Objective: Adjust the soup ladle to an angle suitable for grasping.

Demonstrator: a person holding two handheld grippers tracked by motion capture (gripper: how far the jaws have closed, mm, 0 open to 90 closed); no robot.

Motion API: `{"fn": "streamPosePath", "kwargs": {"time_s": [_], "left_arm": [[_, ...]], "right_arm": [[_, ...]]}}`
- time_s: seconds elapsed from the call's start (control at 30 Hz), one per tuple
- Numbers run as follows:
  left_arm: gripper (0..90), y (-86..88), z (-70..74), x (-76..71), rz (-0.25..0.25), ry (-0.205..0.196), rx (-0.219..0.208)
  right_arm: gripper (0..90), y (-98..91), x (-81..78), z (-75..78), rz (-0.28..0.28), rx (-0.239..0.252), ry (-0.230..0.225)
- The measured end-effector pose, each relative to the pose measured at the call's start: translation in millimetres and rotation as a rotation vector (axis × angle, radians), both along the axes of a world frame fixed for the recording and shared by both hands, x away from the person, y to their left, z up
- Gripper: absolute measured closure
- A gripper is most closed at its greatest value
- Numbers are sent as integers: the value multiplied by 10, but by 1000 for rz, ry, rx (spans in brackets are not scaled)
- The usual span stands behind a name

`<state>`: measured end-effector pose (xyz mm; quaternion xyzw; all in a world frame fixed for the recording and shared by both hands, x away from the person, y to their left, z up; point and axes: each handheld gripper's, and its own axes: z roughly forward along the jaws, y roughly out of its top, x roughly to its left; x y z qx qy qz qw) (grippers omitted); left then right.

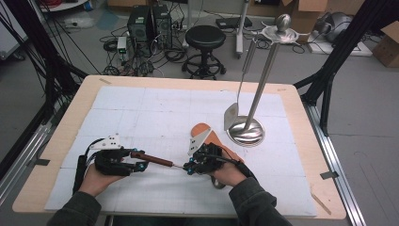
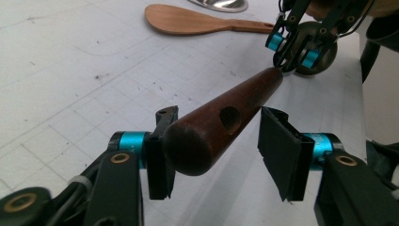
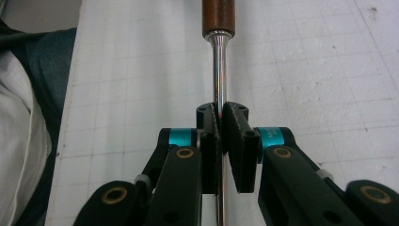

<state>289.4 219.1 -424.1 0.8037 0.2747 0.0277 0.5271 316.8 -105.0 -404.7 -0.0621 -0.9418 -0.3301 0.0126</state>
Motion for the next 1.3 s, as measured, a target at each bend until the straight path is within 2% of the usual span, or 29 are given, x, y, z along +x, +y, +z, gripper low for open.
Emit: {"fn": "streamPosePath", "kwargs": {"time_s": [0.27,0.37,0.5,0.7,0.8,0.93,1.13,1.3], "left_arm": [[521,2,49,-16,-5,-5,-40],[533,-24,70,-27,-14,-15,-40],[543,-55,79,-34,-24,-19,-32],[562,-54,100,-44,-38,-20,-53],[568,-49,105,-46,-47,-22,-53],[573,-51,117,-56,-46,-26,-61],[520,-54,154,-57,-29,-44,-74],[484,-47,160,-57,-18,-41,-77]], "right_arm": [[817,-4,6,0,-22,20,25],[792,-1,17,-9,-30,30,48],[768,19,25,-22,-19,34,67],[755,84,34,-56,-4,17,79],[756,122,38,-91,7,5,84],[812,121,42,-75,-7,6,89],[824,110,37,-53,0,21,88],[829,109,29,-29,-11,40,87]]}}
